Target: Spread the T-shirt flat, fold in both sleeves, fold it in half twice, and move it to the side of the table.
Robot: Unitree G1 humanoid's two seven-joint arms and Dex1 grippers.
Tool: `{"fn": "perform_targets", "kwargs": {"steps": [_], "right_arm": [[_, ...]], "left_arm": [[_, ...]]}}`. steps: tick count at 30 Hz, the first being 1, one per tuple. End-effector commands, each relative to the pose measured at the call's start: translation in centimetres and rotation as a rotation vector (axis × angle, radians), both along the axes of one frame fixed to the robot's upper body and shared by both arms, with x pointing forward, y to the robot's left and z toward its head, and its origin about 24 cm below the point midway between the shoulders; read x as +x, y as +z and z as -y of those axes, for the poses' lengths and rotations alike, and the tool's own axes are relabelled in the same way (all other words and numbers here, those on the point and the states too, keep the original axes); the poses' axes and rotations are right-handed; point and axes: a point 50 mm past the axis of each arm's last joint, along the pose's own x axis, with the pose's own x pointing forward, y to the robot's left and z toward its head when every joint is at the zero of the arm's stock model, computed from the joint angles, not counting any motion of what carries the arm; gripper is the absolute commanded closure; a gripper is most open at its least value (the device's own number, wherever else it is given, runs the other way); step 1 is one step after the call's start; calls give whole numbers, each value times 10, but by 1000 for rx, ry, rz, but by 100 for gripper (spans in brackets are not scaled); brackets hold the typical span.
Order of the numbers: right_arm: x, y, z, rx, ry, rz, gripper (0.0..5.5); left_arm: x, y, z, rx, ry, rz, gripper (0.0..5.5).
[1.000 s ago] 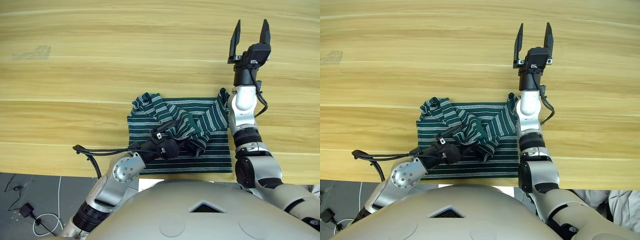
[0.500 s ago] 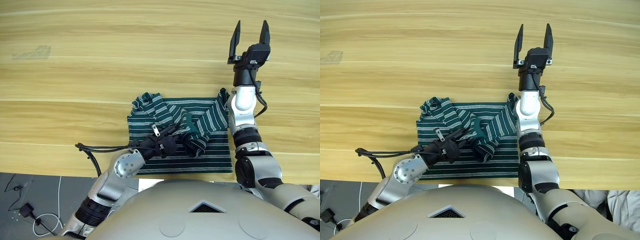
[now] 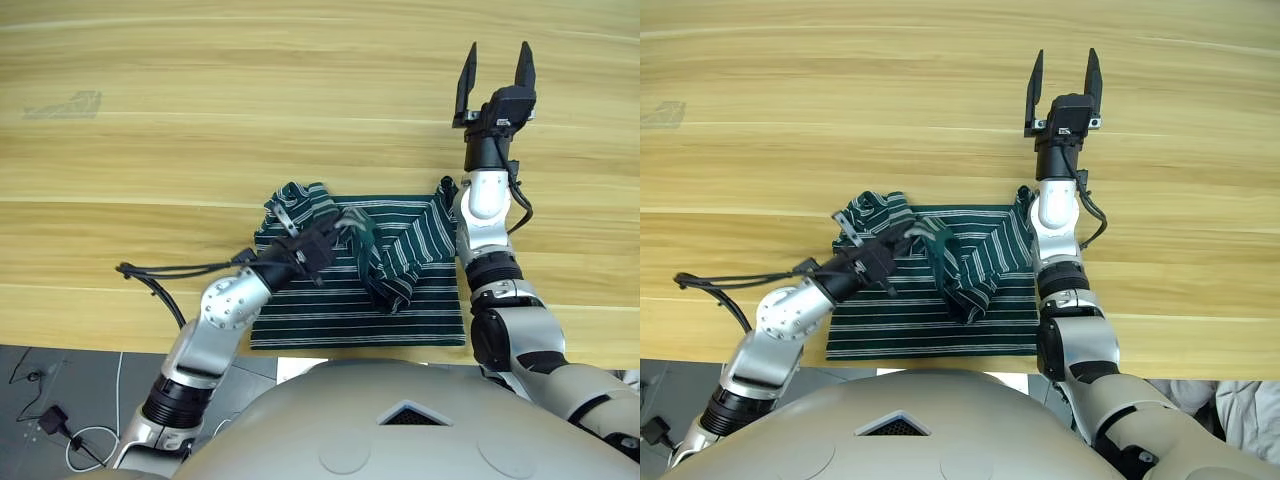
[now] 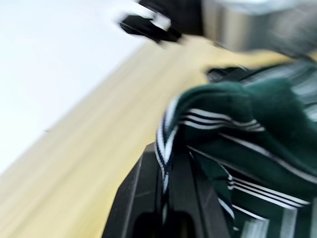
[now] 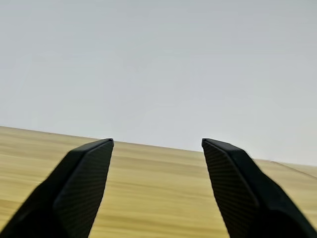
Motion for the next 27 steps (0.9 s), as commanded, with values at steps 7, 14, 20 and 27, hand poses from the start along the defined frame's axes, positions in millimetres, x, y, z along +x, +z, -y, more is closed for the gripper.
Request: {"fn": "perform_targets", "kwargs": {"steps": [7, 14, 20, 27], "right_arm": [[-60, 15, -27, -86, 375, -68, 217], [-134, 10, -37, -352, 754, -240, 217], [-160, -3, -42, -478, 917, -369, 217], [-152, -7, -67, -365, 898, -484, 217]], "left_arm": [[18, 5, -1, -16, 37, -37, 548], [18, 7, 0, -38, 51, -40, 548], [41, 35, -8, -115, 135, 33, 548], [46, 35, 2, -69, 105, 45, 548]]}}
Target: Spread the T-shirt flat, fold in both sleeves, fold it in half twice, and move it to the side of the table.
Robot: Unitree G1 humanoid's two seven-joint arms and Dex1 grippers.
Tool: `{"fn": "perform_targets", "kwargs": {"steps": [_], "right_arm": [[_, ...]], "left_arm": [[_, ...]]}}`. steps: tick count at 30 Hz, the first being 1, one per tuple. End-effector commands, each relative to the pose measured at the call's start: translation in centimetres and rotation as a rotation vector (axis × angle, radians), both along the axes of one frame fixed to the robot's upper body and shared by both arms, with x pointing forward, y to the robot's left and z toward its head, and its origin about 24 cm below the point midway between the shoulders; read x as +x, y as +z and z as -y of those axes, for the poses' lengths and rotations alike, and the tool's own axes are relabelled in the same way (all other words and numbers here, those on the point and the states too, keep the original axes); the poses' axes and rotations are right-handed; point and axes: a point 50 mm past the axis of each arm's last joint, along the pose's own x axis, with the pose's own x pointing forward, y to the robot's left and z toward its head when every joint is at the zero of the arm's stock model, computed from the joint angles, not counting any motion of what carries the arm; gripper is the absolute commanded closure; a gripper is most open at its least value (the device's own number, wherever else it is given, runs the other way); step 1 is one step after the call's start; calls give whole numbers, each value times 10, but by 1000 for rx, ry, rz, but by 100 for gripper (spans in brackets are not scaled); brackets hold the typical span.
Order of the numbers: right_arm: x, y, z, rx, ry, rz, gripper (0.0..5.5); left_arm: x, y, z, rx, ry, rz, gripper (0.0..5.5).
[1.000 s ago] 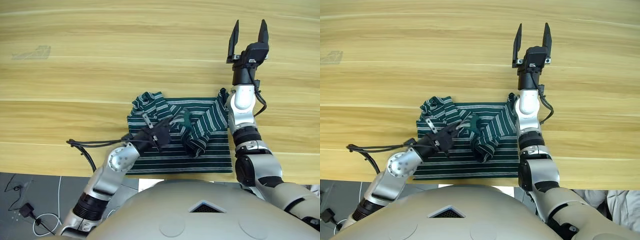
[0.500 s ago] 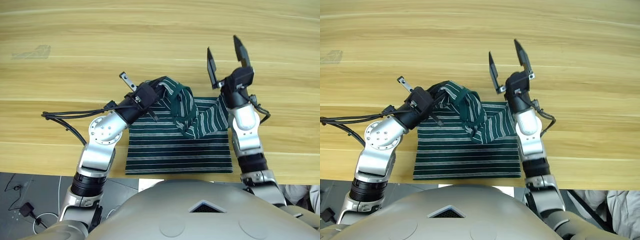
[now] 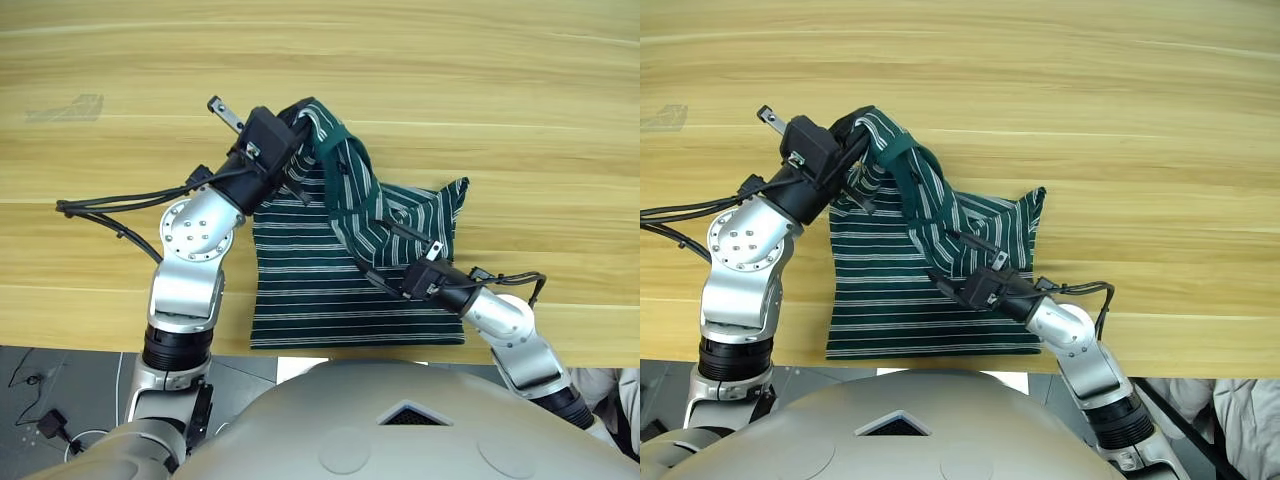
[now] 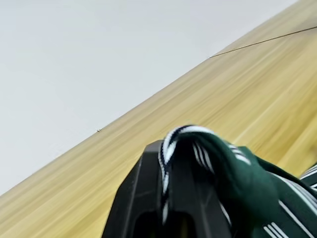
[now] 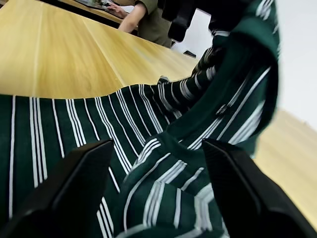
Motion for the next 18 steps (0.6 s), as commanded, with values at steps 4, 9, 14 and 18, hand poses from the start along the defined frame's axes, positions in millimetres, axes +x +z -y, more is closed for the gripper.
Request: {"fn": "perform_targets", "kwargs": {"steps": [4, 9, 14, 18], "right_arm": [[6, 3, -20, -8, -33, -61, 217], [8, -1, -26, -32, -40, -57, 217], [10, -22, -20, -69, -91, -140, 217], [16, -30, -15, -101, -144, -151, 217]], "left_arm": [[-9, 4, 16, 24, -124, -2, 548], [-12, 9, 21, 16, -154, 6, 548], [-15, 26, 23, -29, -164, 59, 548], [-17, 35, 23, -46, -165, 82, 548]]}}
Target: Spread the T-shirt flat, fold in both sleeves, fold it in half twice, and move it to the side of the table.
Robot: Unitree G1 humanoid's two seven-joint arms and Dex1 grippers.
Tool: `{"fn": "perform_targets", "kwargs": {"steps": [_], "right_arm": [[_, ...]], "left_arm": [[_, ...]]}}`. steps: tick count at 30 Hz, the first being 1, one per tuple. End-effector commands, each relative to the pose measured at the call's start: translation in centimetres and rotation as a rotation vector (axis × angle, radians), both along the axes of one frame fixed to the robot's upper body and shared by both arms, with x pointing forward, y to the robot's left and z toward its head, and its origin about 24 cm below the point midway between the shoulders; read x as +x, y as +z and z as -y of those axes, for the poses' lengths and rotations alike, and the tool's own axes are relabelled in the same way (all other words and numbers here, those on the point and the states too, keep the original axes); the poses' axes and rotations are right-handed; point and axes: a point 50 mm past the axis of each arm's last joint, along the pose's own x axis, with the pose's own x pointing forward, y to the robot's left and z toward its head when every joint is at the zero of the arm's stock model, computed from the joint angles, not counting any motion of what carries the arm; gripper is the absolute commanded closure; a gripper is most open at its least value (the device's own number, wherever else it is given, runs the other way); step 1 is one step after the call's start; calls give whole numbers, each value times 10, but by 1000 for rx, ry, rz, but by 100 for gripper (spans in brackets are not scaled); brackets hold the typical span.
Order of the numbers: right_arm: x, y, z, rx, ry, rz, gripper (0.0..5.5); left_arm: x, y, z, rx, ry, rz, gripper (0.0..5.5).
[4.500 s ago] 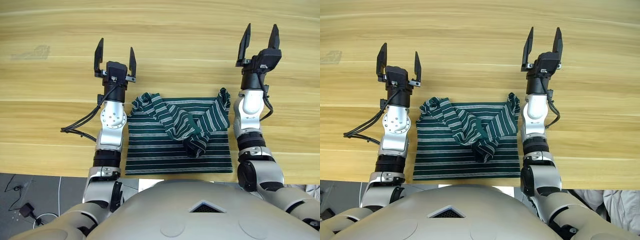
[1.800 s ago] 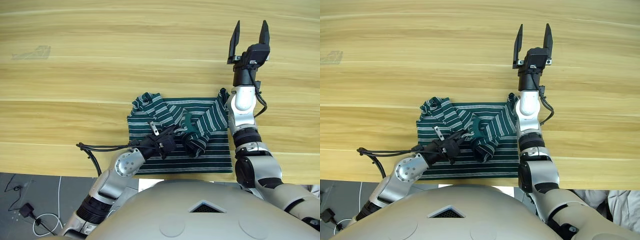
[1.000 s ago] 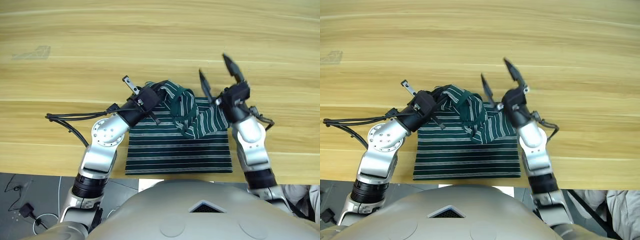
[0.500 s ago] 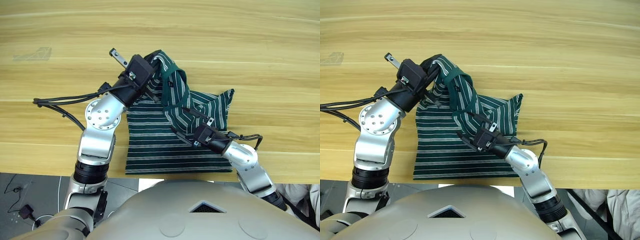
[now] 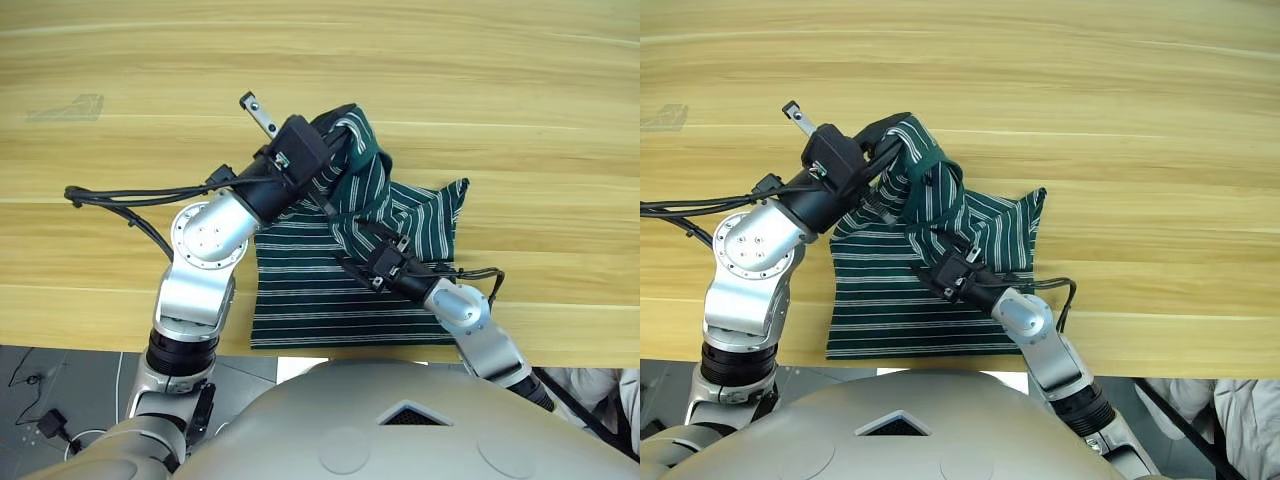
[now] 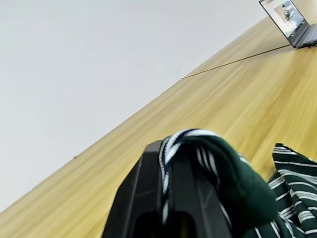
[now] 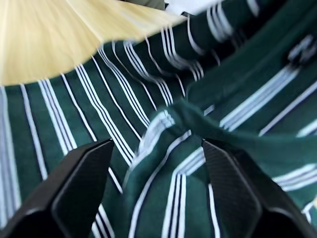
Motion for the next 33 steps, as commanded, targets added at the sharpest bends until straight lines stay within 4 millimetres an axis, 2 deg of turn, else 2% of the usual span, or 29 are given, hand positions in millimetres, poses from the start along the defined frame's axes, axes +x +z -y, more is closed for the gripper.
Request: {"fn": "perform_targets", "kwargs": {"steps": [1, 9, 15, 26, 31, 33], "right_arm": [[7, -8, 6, -45, -50, -12, 217], [10, -5, 3, -39, -54, 1, 217], [9, -4, 2, -42, -47, 5, 341], [11, -3, 0, -53, -45, 39, 538], [23, 10, 7, -23, -38, 99, 546], [33, 23, 17, 13, -43, 133, 546]], "left_arm": [[-1, 14, -1, -37, -3, 36, 548], [-1, 18, -2, -51, -3, 41, 548], [0, 17, -1, -48, -1, 40, 550], [7, 8, -9, -23, 42, 19, 550], [19, -6, -30, 11, 154, -7, 550], [23, -8, -43, 23, 214, -10, 550]]}}
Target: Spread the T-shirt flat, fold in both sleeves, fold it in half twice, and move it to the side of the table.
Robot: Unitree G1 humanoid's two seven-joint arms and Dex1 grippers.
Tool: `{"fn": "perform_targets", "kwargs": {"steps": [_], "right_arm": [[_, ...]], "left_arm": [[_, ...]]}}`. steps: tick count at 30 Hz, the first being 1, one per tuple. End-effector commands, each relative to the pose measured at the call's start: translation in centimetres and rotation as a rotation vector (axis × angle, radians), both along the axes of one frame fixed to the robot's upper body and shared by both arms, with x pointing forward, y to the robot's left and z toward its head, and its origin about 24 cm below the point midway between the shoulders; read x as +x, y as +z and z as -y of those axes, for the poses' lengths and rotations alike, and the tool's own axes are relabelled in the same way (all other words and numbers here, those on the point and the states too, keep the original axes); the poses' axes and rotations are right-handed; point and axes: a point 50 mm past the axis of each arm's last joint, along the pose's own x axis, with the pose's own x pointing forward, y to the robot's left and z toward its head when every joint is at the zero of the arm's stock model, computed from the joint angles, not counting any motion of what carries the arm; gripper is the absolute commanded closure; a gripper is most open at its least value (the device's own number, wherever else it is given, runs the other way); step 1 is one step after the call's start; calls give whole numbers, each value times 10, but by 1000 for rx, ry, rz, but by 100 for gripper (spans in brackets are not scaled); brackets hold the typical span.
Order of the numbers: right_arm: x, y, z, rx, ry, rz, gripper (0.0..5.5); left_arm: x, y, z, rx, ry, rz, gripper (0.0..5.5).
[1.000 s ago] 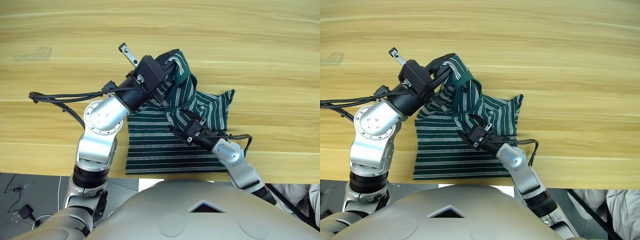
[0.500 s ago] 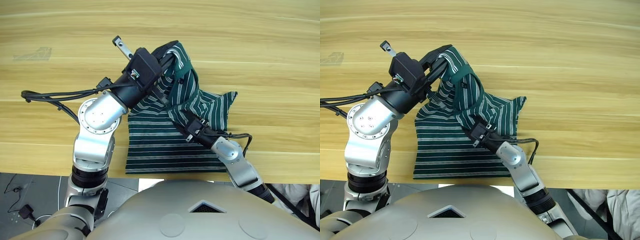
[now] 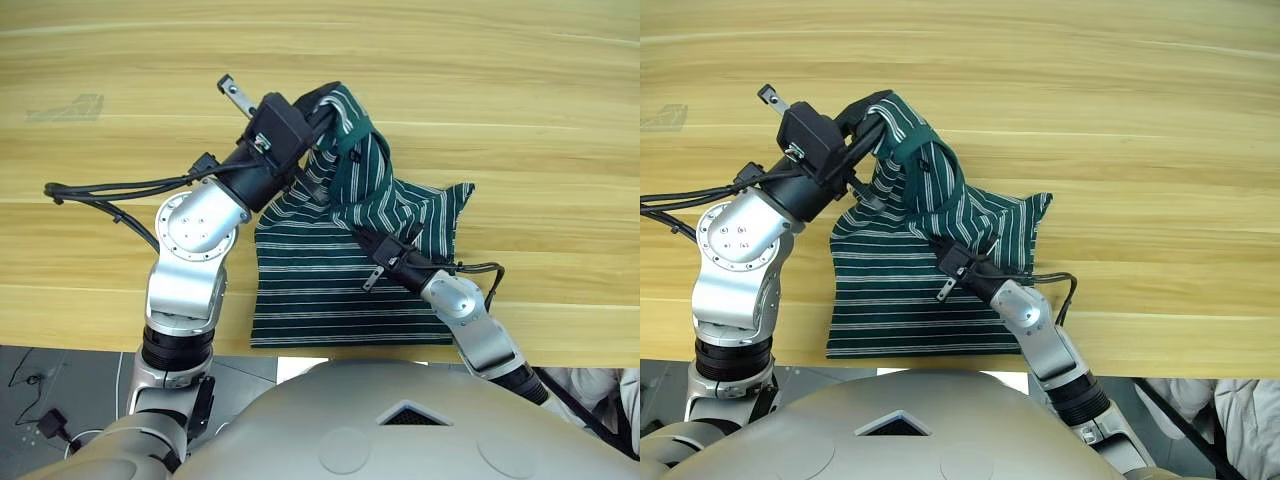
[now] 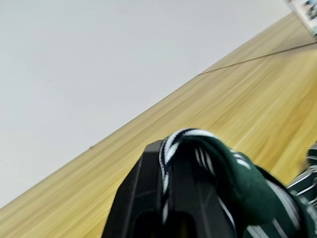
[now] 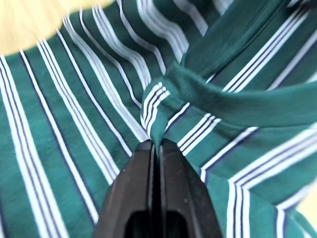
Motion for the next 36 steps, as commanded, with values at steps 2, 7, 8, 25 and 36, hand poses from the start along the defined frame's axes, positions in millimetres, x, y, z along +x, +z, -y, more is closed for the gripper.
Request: {"fn": "perform_targets", "kwargs": {"steps": [2, 7, 8, 25, 36], "right_arm": [[27, 38, 28, 106, -20, 102, 546], [45, 80, 72, 288, -60, 127, 546], [49, 87, 79, 317, -67, 133, 546], [225, 227, 109, 275, -346, 445, 546], [229, 300, 134, 343, -569, 758, 546]], "left_arm": [[8, -2, -34, 45, 143, 10, 550], [4, 11, -69, 75, 224, 23, 550], [2, 13, -71, 86, 221, 22, 550], [153, 128, -40, 221, 300, 252, 550], [152, 232, -31, 181, 388, 704, 550]]}}
